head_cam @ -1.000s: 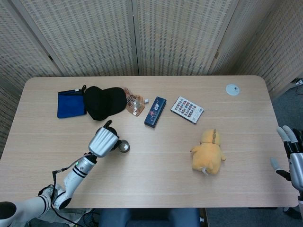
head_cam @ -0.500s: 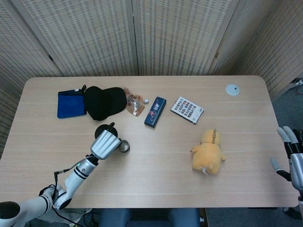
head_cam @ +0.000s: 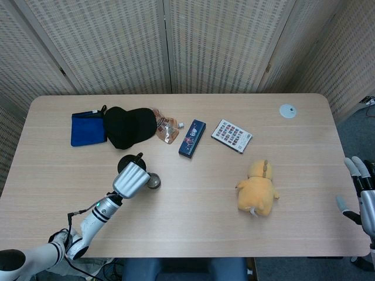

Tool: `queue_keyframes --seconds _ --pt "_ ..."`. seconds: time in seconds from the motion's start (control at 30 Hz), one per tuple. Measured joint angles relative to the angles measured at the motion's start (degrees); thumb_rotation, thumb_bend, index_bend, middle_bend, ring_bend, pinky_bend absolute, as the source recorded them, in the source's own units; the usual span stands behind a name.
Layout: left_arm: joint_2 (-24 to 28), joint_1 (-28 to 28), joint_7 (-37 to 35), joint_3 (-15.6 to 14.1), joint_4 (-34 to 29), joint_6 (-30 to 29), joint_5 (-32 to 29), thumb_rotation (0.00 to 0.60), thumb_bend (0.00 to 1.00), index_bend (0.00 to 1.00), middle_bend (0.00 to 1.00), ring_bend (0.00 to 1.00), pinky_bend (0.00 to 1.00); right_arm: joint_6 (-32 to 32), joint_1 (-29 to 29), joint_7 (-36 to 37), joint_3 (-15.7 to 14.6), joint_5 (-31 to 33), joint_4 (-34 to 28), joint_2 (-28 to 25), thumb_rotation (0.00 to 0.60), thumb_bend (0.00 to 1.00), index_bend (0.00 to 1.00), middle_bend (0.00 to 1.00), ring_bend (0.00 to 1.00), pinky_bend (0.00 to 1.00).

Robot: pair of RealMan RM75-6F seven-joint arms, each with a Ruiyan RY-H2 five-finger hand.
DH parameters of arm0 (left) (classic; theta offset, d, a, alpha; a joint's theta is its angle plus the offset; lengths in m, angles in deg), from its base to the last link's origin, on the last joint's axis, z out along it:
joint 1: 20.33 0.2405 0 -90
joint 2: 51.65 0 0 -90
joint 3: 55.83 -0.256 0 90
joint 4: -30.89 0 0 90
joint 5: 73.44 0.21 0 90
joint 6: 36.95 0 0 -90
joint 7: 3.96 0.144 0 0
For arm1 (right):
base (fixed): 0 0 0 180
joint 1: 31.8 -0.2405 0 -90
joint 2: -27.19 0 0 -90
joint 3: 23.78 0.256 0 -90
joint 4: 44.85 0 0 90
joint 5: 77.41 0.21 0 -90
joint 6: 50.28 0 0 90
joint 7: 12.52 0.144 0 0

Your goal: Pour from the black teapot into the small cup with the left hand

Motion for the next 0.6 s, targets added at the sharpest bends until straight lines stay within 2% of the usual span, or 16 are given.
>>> queue_keyframes --seconds 0.6 --pt "0.12 0.10 0.39 -0.35 0.49 -0.22 0.31 0.600 0.40 1.00 1.00 0.95 0.30 0.15 0.12 0.13 0.01 -0.11 0.05 0.03 0.600 0.29 0.00 0.04 0.00 0.01"
